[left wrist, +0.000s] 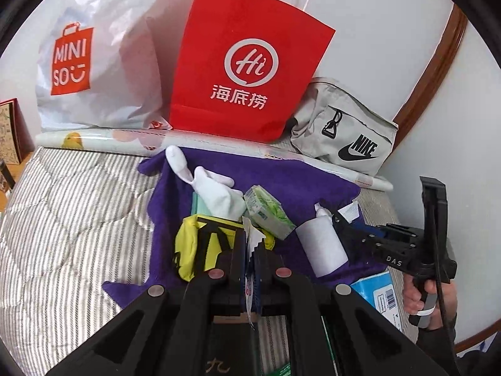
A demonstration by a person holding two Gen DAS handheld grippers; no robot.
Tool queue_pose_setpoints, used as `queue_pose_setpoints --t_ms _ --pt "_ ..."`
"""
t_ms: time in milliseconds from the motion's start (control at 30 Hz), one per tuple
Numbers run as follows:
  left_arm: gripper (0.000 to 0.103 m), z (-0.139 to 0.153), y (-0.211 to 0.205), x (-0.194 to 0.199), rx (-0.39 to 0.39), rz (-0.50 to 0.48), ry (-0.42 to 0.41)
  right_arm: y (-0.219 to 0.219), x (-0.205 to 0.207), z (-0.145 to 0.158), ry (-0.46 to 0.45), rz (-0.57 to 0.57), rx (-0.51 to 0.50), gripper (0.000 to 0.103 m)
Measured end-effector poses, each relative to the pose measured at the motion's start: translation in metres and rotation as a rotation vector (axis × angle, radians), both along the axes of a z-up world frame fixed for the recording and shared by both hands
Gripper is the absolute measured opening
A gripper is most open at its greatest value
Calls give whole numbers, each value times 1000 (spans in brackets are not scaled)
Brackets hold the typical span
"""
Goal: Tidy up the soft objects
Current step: 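Lower the black watch strap onto the towel and open the right gripper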
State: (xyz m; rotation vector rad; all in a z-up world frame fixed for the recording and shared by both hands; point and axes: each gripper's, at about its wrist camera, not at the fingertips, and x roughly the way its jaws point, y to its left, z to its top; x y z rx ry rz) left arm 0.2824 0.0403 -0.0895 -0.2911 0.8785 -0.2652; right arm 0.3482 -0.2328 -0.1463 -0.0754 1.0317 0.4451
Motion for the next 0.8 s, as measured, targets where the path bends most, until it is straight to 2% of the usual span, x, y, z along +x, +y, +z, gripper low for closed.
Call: queue_pose_setpoints --t_ms 200,300,433,633,700,800 --pt "5 -6 -5 13 -15 -22 29 1 6 -9 21 -8 -25 22" --pt "5 -9 -9 20 -22 -22 41 0 4 -8 24 -6 -9 31" --pt "5 -11 -15 28 -85 -65 52 -4 -8 4 -29 -8 -28 48" --pt "5 -35 -12 44 -124 -67 128 -10 -31 24 -92 -9 -29 48" --pt "6 -41 -11 47 -101 -62 135 -13 -38 29 -116 -25 -15 48" --pt "11 -46 -11 49 -12 -38 118 -17 -46 32 -104 -44 32 48"
